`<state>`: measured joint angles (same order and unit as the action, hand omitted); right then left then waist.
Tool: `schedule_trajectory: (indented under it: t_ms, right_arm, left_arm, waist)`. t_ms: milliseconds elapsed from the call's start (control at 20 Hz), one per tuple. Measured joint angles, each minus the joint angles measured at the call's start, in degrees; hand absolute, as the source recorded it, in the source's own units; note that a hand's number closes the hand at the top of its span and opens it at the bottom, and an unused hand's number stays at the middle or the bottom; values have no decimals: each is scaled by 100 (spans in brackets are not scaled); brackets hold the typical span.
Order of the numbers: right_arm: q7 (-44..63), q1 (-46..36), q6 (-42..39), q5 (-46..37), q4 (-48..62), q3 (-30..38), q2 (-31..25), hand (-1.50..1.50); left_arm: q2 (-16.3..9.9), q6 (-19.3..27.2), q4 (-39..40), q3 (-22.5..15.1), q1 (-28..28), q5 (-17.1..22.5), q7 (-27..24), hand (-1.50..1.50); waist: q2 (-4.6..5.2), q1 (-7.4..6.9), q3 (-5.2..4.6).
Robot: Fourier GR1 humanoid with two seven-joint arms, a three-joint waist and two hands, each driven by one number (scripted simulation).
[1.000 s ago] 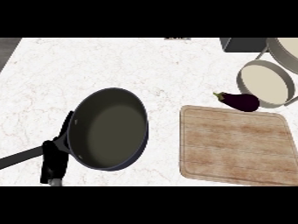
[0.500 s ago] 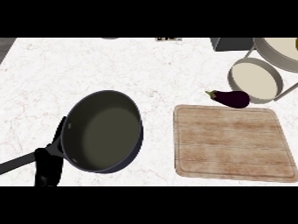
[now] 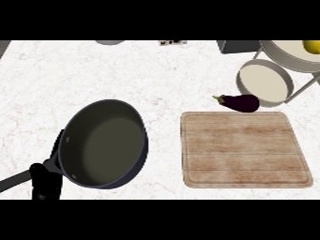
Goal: Pick the lemon from the cutting board and place it in the tiered basket
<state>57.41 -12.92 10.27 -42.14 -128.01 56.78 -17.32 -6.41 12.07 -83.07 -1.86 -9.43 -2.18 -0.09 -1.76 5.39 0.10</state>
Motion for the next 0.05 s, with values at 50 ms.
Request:
schedule_trajectory:
  t_ms: [50]
  right_arm:
    - [13,221,-149,277,-277,166,63,-150]
  left_arm:
    - [6,18,-31,-11,-10,-14,47,0]
  waist:
    - [0,11,2]
